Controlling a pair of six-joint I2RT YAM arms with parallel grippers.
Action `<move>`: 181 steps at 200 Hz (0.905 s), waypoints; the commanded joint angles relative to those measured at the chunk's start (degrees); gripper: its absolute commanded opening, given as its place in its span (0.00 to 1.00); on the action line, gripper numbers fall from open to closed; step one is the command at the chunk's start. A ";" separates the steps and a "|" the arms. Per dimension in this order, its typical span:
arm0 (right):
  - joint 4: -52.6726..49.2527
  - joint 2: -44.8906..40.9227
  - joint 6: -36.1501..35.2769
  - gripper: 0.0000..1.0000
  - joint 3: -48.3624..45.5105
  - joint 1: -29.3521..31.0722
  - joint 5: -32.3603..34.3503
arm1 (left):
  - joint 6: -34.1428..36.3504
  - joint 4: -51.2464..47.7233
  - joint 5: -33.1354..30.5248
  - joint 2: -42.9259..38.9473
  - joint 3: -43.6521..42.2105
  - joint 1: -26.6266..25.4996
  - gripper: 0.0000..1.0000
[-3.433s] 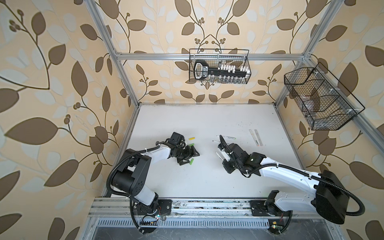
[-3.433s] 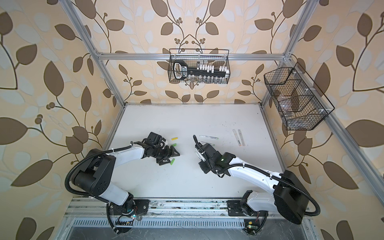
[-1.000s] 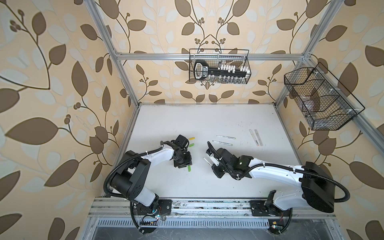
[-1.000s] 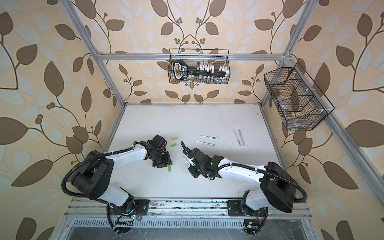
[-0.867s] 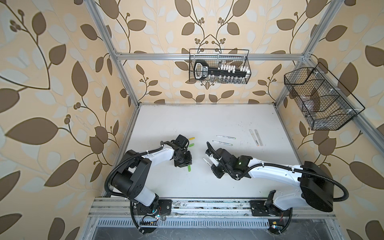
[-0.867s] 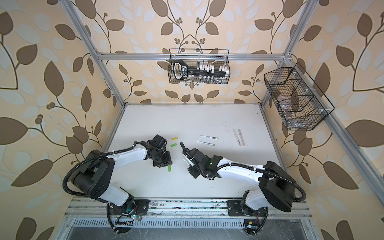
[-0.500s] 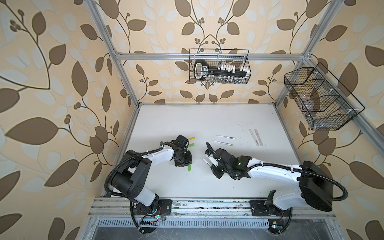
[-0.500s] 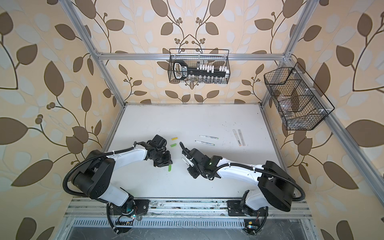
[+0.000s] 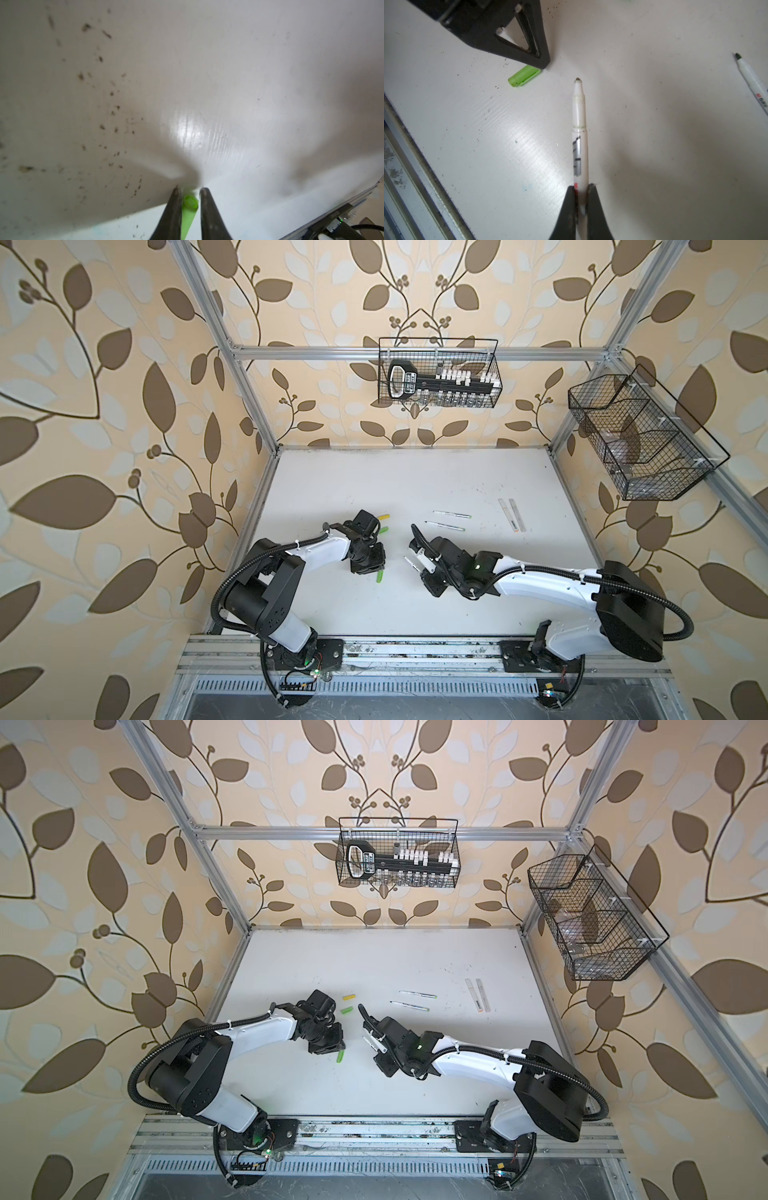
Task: Insert the pens into the pen caps
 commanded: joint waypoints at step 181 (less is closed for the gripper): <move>-0.51 -2.61 0.03 0.04 -0.78 0.45 1.14 | 2.98 -15.85 -17.88 6.12 2.53 -8.88 0.29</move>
